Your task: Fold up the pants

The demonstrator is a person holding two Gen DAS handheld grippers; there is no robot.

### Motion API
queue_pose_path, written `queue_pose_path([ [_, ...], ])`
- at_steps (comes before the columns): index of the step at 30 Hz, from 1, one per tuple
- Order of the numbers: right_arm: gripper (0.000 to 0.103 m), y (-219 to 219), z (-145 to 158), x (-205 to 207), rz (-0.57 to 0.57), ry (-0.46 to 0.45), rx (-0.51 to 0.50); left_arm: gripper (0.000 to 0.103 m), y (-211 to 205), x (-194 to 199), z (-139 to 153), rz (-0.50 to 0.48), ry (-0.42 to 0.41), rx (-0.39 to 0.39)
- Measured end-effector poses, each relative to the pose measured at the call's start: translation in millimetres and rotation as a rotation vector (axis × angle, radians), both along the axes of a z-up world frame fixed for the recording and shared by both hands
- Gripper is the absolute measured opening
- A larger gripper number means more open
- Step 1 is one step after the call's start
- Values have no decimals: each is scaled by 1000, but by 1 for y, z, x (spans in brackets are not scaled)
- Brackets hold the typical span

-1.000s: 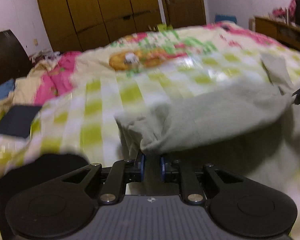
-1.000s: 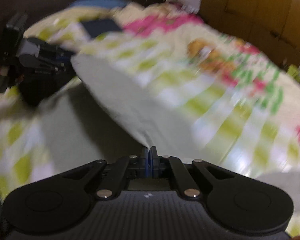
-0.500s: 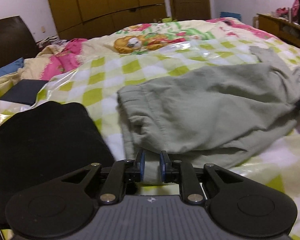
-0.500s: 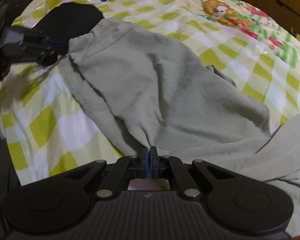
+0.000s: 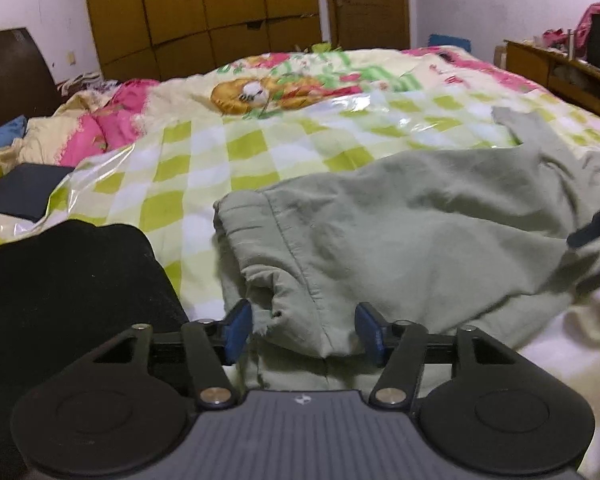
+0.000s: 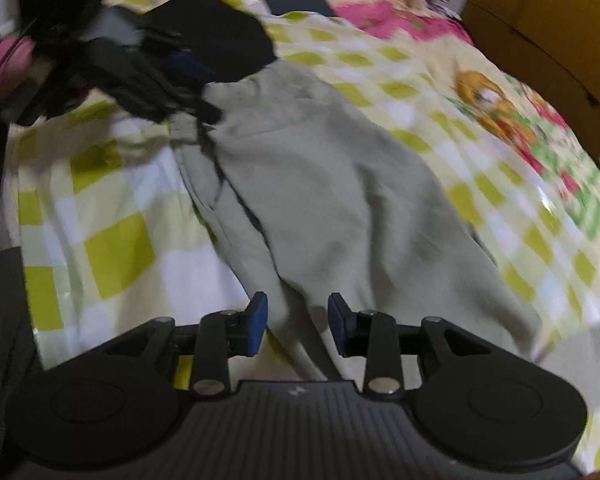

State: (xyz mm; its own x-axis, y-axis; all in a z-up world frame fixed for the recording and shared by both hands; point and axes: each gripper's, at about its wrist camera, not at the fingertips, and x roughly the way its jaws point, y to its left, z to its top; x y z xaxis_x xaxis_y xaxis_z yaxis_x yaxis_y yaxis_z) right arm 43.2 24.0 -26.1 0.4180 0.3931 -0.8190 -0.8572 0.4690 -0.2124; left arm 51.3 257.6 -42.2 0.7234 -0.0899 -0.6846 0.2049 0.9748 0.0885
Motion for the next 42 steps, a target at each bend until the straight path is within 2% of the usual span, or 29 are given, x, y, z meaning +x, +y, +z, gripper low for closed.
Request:
queue_pose_path([
  [1,34,7,-5,1,18,-12,7,33,0,3,-2,20,15,13],
  [2,32,19,-17,6,21,-37,-2,32,2,5,-2,34,26,14],
  [4,31,24,-23,11,9,-47,-16,30,9,0,2,44,19,-19],
  [7,19,27,-33,25,-41,-16,-19,29,19,-10,12,65,3,-55],
  [9,19,25,-26,27,-56,-1,8,28,24,-15,20,71,-5,-79],
  [12,28,25,-14,19,-23,-2,49,28,31,-23,28,75,0,-129],
  [14,36,31,-17,13,13,-15,37,28,34,-29,28,81,8,-142],
  [16,36,39,-26,8,35,-37,10,28,35,-34,25,88,16,-124],
  [19,30,46,-34,8,25,-50,19,28,37,-36,15,109,34,-81],
  [20,18,48,-36,10,11,-37,21,28,37,-36,11,113,40,-68],
  [21,14,49,-35,12,-3,-9,31,28,38,-35,8,115,47,-75],
  [23,11,50,-35,10,-13,38,38,28,38,-34,7,123,46,-77],
  [27,11,49,-34,-3,16,31,34,33,35,-39,9,139,35,-52],
  [33,14,37,-29,0,-36,65,82,33,28,-52,23,149,25,11],
  [35,27,25,-21,3,-75,78,125,33,26,-55,29,160,20,25],
  [36,28,18,-16,4,-94,75,141,33,24,-57,32,165,15,30],
  [39,28,-10,-2,11,-175,69,187,33,13,-58,45,165,-1,24],
  [42,28,-42,7,25,-278,27,186,33,-14,-50,52,101,-9,-21],
])
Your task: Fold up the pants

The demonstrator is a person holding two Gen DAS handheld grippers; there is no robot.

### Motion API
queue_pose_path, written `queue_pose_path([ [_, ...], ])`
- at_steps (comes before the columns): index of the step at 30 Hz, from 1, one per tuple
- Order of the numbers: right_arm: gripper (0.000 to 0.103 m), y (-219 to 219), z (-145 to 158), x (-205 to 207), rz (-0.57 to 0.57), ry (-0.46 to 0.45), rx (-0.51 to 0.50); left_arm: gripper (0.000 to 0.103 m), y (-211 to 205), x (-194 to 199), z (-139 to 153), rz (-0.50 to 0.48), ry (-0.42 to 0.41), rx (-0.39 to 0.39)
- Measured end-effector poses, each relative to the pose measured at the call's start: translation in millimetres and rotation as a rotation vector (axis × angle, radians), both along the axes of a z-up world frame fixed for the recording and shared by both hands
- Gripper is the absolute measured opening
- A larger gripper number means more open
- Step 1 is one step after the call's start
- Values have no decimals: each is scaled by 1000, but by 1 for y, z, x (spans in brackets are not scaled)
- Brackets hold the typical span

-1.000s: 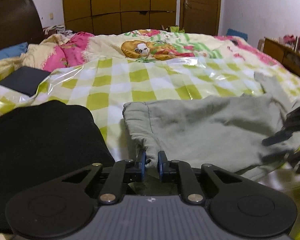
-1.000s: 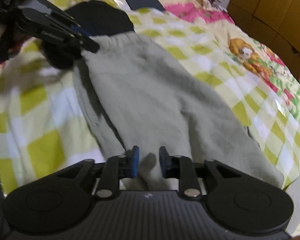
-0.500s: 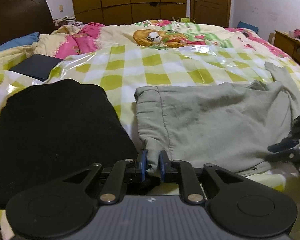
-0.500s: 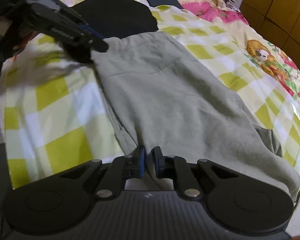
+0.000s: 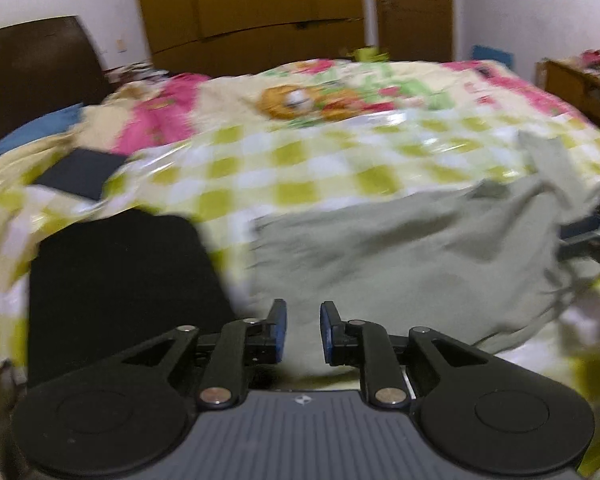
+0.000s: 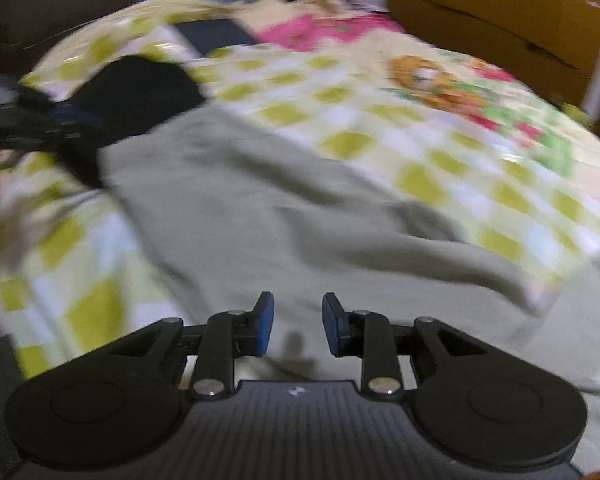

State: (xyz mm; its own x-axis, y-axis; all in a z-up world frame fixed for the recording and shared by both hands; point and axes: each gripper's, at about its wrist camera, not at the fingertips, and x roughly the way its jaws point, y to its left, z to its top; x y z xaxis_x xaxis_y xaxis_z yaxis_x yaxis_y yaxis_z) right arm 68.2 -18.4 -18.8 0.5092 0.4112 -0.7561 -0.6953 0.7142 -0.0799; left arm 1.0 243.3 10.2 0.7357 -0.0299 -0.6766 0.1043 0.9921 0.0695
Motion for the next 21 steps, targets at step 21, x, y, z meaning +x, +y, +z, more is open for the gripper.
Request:
queue_pose_path([
  [21,40,-225,-26,237,-861,157,237,42,-261,109,-64,-477,104,-216],
])
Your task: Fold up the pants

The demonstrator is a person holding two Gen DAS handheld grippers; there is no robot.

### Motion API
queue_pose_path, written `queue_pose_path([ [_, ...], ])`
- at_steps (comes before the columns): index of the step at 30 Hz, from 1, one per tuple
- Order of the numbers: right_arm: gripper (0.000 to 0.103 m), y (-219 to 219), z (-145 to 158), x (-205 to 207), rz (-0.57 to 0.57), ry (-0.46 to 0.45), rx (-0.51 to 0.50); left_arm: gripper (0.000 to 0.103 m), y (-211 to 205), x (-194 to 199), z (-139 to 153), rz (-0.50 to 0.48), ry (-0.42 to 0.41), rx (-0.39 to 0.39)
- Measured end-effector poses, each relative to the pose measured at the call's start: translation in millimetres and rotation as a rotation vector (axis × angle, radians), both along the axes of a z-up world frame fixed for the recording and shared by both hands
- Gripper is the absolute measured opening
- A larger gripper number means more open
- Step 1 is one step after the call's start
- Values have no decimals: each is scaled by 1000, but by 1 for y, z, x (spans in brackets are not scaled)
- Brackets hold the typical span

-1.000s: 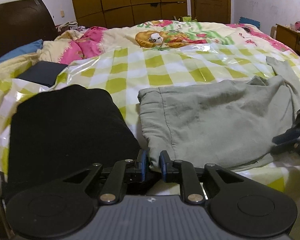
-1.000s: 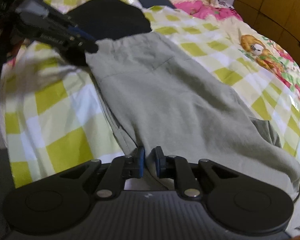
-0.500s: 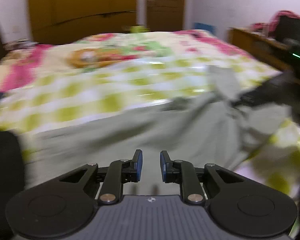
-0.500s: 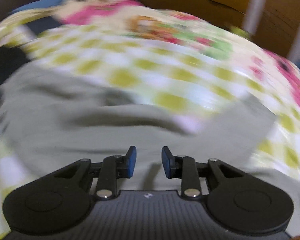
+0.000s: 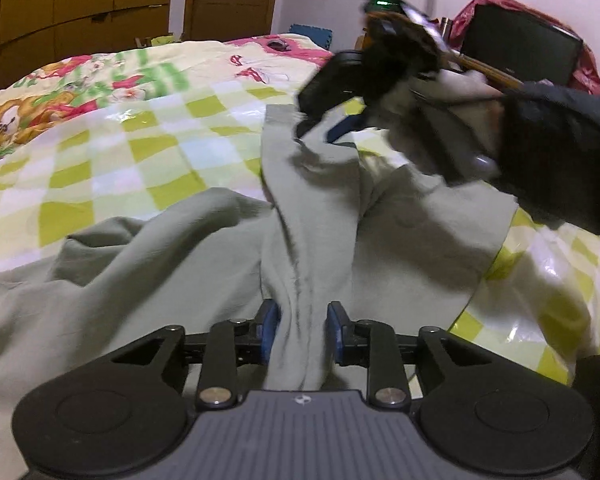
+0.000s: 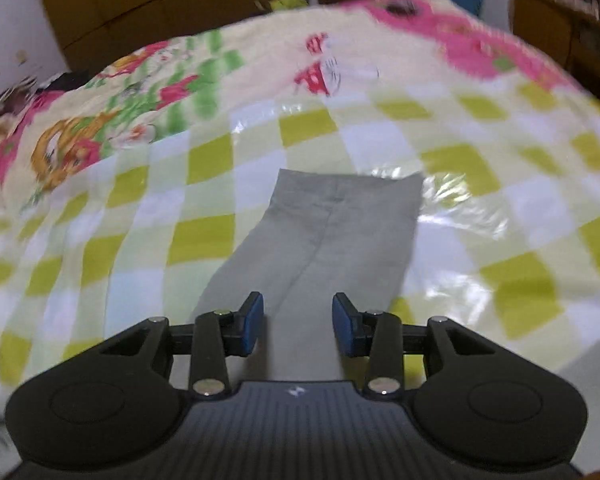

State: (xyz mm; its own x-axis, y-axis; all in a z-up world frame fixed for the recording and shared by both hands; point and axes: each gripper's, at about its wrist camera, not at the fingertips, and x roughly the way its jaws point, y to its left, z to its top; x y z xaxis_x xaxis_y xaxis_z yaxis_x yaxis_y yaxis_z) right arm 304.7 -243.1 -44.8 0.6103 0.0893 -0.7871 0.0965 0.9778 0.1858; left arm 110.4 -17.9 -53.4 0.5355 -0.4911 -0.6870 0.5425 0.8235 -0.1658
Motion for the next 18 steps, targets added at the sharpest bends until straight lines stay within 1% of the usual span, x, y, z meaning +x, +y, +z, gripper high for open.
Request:
queue_pose_path([
  [2,42,0,-8,14,-19,34,22,43,-4,1,-4,-1,13,2],
  [4,43,2,-12,21,-45,34,10,43,-7,-1,-6,-3,20,0],
  [7,44,10,-8,24,-13,25,8,43,-11,-6,-9,-11,6,1],
  [9,51,18,-7,24,9,20,-24,43,-14,-11,-10,-19,-2,5],
  [12,50,18,-16,36,-14,32,-86,43,-17,-16,-10,-27,-22,16],
  [13,44,15,-20,41,-36,39,-88,42,-17,-16,-9,-26,-25,17],
  [14,28,11,-23,45,-47,41,-89,42,-16,-16,-9,-24,-24,15],
  [15,18,10,-25,49,-52,41,-92,42,-15,-16,-8,-23,-22,11],
  [16,1,5,-25,50,-55,43,-74,42,-14,-15,-7,-22,-21,8],
  [18,1,-7,-21,48,-63,50,21,40,-13,-15,-4,-22,-21,3],
])
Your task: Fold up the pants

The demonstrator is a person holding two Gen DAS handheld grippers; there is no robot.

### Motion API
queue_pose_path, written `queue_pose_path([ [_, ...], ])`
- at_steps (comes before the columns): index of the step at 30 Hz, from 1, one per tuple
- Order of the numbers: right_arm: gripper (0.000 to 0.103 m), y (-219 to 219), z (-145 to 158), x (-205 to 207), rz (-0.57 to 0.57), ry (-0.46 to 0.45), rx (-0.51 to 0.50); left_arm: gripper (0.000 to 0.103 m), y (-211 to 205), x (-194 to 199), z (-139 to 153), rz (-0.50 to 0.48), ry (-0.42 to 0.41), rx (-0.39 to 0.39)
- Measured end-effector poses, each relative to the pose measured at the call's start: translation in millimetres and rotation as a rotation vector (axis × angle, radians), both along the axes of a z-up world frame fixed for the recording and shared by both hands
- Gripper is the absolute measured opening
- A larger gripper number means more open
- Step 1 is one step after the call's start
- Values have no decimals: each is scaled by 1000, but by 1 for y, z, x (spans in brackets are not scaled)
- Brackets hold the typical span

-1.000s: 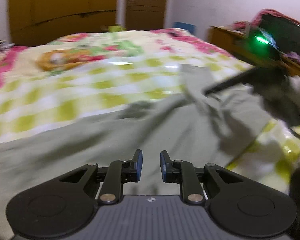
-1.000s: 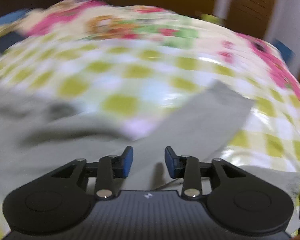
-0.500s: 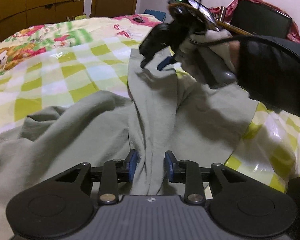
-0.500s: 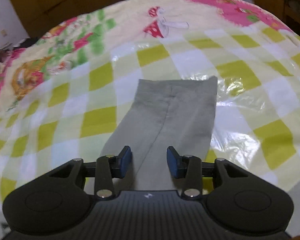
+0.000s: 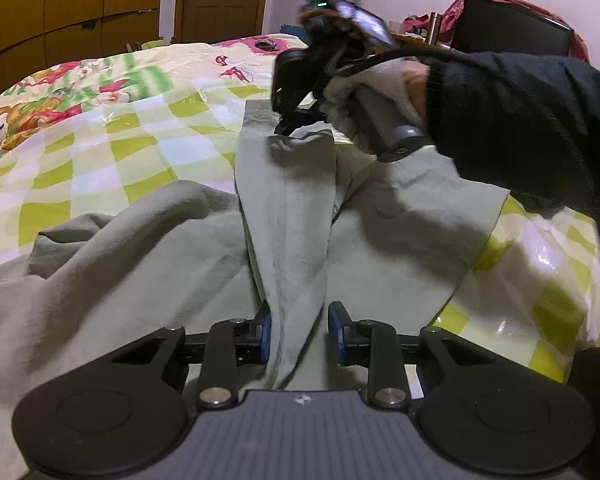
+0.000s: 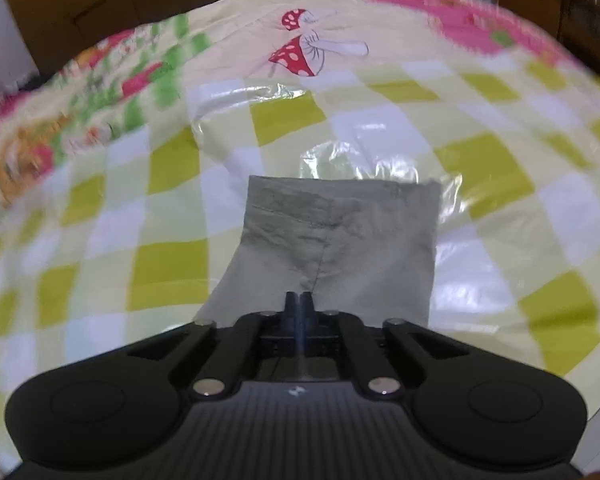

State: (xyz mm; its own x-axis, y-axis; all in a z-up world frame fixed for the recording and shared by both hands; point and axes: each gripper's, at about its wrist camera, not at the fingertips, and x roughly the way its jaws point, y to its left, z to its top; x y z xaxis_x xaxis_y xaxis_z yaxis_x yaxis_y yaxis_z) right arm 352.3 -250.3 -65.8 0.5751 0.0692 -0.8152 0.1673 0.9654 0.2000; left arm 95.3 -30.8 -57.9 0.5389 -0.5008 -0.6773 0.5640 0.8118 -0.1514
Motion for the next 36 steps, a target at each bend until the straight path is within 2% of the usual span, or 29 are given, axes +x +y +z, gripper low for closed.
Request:
queue_pose_path([
  [7,1,-50,46,-52,-26,-140,121,38,-12,-6,10,-30,-41,28],
  [13,1,-91,74,-99,-65,-207,152,38,-26,-12,11,-58,-41,54],
  [19,1,-138,85,-171,-177,-261,189,38,-38,-26,12,-119,-47,76],
  [22,8,-154,76,-197,-203,-254,191,38,-45,-27,7,-131,-28,96],
  [26,11,-153,48,-181,-181,-219,297,38,-51,-27,8,-124,-35,119],
  [27,16,-150,44,-175,-178,-212,306,38,-52,-26,8,-123,-36,123],
  [28,30,-147,40,-166,-177,-210,301,38,-52,-25,8,-122,-34,126],
  [29,41,-144,36,-156,-182,-205,287,38,-54,-24,8,-123,-34,130],
  [34,41,-140,14,-109,-199,-176,261,38,-58,-18,6,-119,-23,125],
  [36,33,-140,1,-94,-206,-126,281,38,-58,-14,5,-113,-14,125],
])
